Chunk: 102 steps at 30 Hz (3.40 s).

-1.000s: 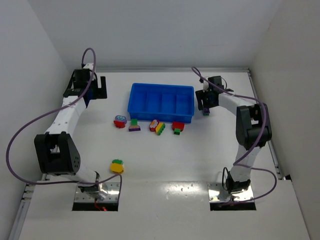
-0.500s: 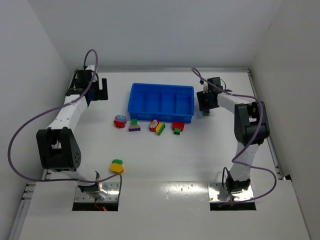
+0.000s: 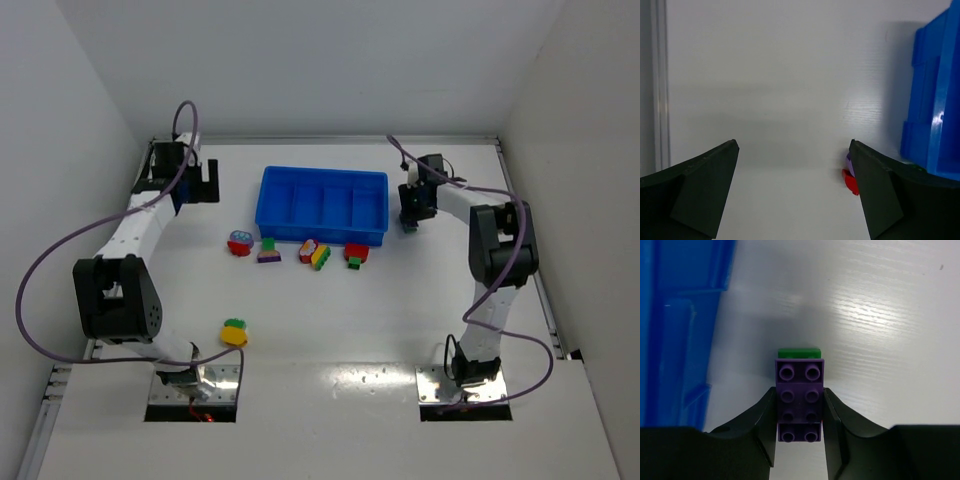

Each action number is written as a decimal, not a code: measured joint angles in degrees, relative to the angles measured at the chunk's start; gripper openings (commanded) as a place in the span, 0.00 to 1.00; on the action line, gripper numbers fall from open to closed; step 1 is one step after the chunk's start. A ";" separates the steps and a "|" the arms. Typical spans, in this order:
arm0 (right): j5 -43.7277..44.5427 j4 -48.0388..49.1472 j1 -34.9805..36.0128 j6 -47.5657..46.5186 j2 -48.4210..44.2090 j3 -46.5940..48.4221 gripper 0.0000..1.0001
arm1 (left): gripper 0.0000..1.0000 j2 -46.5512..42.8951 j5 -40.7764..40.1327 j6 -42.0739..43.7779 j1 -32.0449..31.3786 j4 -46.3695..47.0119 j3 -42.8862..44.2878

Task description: Sort the legos into containers by color

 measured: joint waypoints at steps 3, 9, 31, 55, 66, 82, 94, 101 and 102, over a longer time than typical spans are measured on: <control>-4.15 -4.35 -0.72 0.20 -0.68 2.62 0.00 | 0.99 -0.09 5.27 1.84 0.28 -0.52 -1.31; -23.45 -13.79 -3.98 -0.98 -5.44 12.94 0.01 | 0.82 -0.24 30.10 5.64 4.17 -5.70 0.00; -75.01 34.84 6.67 48.35 -4.04 9.09 0.01 | 0.96 1.38 66.58 -9.01 -8.46 3.19 3.37; -77.13 41.79 14.05 54.40 1.42 15.45 0.01 | 0.89 3.87 68.72 -19.23 -14.29 16.87 5.90; -78.27 41.99 14.05 55.06 2.64 17.00 0.00 | 0.58 3.87 72.65 -19.67 -15.87 18.08 5.79; -79.71 42.75 14.49 55.28 2.67 17.18 0.00 | 0.54 3.89 73.44 -21.92 -15.91 21.09 5.70; -80.96 44.30 14.32 54.80 2.67 16.70 0.00 | 0.13 5.51 74.51 -24.68 -15.89 22.95 5.70; -80.98 44.30 12.98 54.49 2.67 16.52 0.00 | 0.09 5.68 73.53 -24.33 -16.24 24.70 4.76; -80.96 44.24 12.72 54.49 2.67 16.52 0.00 | 0.09 5.62 73.24 -23.80 -16.28 24.63 4.57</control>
